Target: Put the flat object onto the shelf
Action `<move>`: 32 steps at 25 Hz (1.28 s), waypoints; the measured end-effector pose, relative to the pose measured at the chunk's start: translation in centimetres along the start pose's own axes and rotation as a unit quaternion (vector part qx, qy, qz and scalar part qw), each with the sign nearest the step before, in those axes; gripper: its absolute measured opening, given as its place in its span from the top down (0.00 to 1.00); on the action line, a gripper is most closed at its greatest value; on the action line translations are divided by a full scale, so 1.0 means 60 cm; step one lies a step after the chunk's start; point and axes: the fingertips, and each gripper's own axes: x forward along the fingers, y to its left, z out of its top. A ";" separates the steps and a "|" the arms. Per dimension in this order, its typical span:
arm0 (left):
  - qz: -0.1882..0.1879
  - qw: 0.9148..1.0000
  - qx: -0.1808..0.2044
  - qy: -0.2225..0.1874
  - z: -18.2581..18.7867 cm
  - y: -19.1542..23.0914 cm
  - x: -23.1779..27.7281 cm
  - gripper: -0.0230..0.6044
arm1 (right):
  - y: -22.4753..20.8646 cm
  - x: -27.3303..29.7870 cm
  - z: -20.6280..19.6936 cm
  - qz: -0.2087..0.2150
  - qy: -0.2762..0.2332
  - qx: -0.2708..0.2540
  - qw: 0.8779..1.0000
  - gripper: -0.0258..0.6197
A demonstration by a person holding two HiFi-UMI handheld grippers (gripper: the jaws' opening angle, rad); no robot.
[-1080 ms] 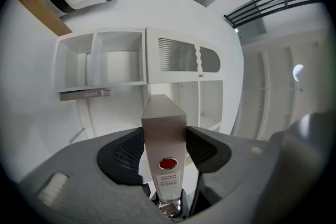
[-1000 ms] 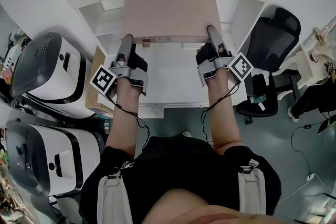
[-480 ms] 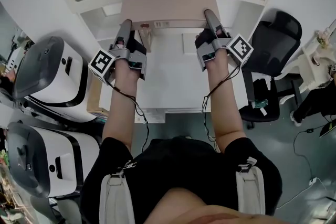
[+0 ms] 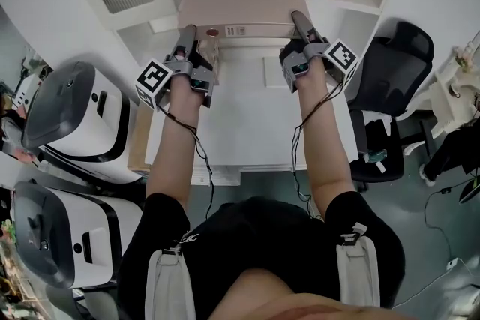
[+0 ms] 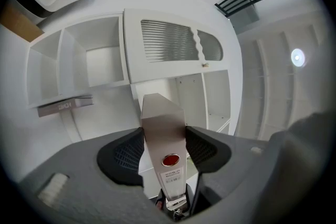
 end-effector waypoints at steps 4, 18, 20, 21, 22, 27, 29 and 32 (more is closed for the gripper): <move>0.007 1.000 -0.016 0.003 0.002 0.016 0.018 0.56 | -0.003 0.022 0.010 -0.012 0.002 -0.005 1.000 0.50; 0.022 1.000 -0.015 0.011 0.024 0.039 0.089 0.56 | -0.014 0.099 0.054 -0.059 -0.028 -0.079 0.995 0.47; 0.022 1.000 -0.013 0.013 0.027 0.040 0.095 0.56 | -0.012 0.101 0.062 -0.073 -0.039 -0.126 0.989 0.44; 0.022 1.000 -0.011 0.015 0.028 0.040 0.099 0.56 | -0.010 0.103 0.066 -0.080 -0.044 -0.151 0.984 0.42; 0.024 1.000 -0.008 0.016 0.030 0.040 0.103 0.56 | -0.008 0.105 0.070 -0.086 -0.049 -0.177 0.979 0.40; 0.046 0.998 0.042 0.017 0.042 0.048 0.124 0.54 | 0.006 0.117 0.094 -0.120 -0.080 -0.327 0.934 0.35; 0.058 0.995 0.075 0.015 0.048 0.051 0.134 0.52 | 0.018 0.121 0.102 -0.131 -0.098 -0.404 0.900 0.34; 0.074 0.988 0.134 0.011 0.060 0.054 0.146 0.50 | 0.041 0.129 0.104 -0.135 -0.123 -0.531 0.827 0.34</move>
